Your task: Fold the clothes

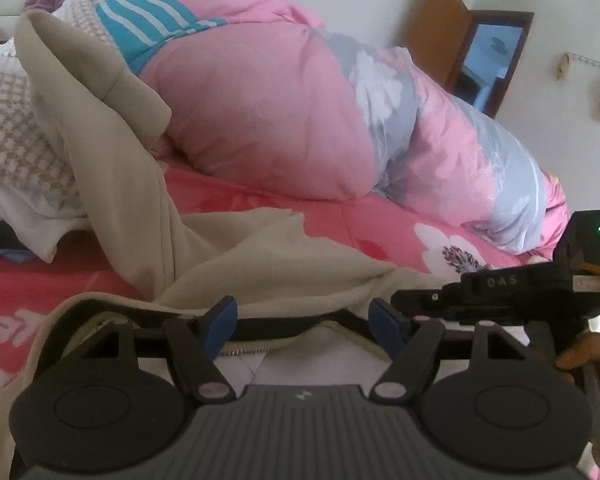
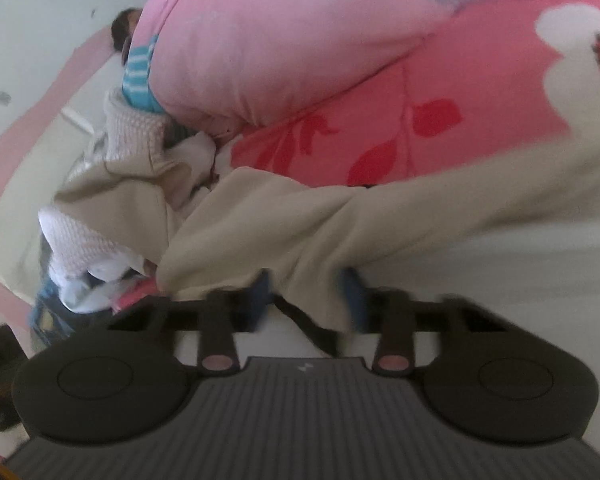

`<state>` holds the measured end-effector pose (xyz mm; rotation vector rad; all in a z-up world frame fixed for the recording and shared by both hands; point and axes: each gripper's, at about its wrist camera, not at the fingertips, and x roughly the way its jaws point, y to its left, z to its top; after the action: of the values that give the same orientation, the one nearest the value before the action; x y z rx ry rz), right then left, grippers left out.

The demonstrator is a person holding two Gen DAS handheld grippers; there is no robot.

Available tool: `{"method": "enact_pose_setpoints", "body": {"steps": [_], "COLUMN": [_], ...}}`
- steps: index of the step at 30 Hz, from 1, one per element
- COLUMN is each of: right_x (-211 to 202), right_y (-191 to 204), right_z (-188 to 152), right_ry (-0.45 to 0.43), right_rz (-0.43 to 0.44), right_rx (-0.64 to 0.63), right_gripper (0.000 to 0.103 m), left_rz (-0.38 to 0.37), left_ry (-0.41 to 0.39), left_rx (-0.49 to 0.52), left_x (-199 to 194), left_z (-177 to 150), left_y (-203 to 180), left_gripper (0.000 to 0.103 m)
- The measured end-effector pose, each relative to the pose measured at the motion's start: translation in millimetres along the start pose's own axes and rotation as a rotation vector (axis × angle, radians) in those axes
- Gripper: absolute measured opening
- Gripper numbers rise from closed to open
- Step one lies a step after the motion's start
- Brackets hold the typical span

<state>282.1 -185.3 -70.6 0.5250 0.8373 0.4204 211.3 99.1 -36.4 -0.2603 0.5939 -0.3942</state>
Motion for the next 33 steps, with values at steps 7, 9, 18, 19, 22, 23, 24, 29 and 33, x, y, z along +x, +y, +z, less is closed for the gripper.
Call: {"method": "enact_pose_setpoints", "body": {"steps": [7,9,18,19,22,23,24,29,33], "right_x": [-26.0,-28.5,-40.9,-39.4,-19.3,-11.7,-4.2,5.0,-18.3], "right_y": [7.2,12.6,4.7,0.3,-11.4,-15.1,-18.9,-9.6,6.1], "right_z": [45.9,64.6,35.2,24.6,8.0,3.4,-1.2,-10.1,2.3], "right_ry": [-0.178,-0.214,-0.037,-0.018,0.024,0.037,0.050,0.045,-0.036], "right_rz": [0.049,0.060,0.025,0.013,0.008,0.008,0.009,0.062,0.081], "right_rx": [-0.020,-0.018,0.105,0.121,0.180,0.200,0.220,0.220,0.165], "right_gripper": [0.000,0.000,0.078,0.080,0.080,0.080,0.077,0.007,0.004], "left_rz": [-0.002,0.009,0.062,0.064,0.066,0.063,0.060,-0.004,-0.098], "left_ry": [0.001,0.003,0.003,0.004,0.006,0.006,0.005,-0.012,-0.041], "left_rx": [0.042,0.059,0.119,0.119,0.114,0.112,0.111,0.064,0.020], "left_x": [3.3,5.6,12.3,12.7,14.4,14.5,14.2,7.0,-1.5], "left_z": [-2.7,-4.0,-9.4,-9.7,-10.6,-10.6,-10.5,-5.9,-4.5], "left_y": [-6.2,-7.7,-9.9,-9.4,-7.3,-6.6,-6.0,-0.7,-0.6], "left_gripper": [0.077,0.077,0.077,0.077,0.077,0.077,0.077,0.077,0.078]}}
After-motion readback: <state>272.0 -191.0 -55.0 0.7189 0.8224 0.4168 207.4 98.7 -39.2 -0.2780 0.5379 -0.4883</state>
